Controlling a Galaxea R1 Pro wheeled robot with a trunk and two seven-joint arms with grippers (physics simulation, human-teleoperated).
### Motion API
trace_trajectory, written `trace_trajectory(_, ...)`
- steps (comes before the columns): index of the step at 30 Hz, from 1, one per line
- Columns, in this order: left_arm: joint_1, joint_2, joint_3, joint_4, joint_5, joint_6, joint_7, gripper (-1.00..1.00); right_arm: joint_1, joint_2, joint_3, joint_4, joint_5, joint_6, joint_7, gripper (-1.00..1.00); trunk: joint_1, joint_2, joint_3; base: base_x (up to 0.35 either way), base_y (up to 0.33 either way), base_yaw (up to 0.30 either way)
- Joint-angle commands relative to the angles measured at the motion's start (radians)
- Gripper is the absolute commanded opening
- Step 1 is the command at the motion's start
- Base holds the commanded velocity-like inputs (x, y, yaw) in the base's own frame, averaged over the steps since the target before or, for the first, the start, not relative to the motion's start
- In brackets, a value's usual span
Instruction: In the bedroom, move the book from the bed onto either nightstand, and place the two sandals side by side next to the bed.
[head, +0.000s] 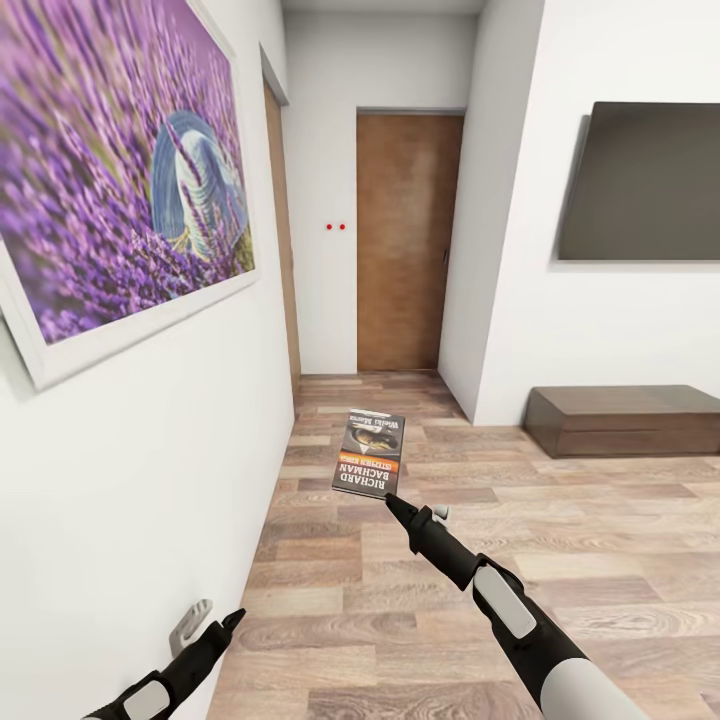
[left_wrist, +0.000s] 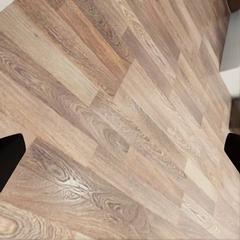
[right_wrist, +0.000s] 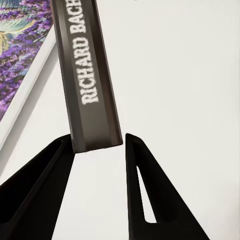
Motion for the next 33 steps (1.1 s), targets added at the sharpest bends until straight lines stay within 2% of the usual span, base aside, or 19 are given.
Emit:
trace_trajectory(1,-0.001,0.001,0.008,0.001,-0.004,0.001,-0.004,1.00,-0.001,-0.001,0.003,0.000,-0.014,0.007,0.000,-1.00,0.000,-0.001,-0.001,0.143,0.000,0.000)
trace_trajectory(33,-0.001,0.000,0.006,0.001,-0.004,0.001,-0.004,1.00,-0.001,-0.001,0.003,0.000,-0.014,0.008,0.000,-1.00,0.000,-0.001,-0.001,0.143,0.000,0.000)
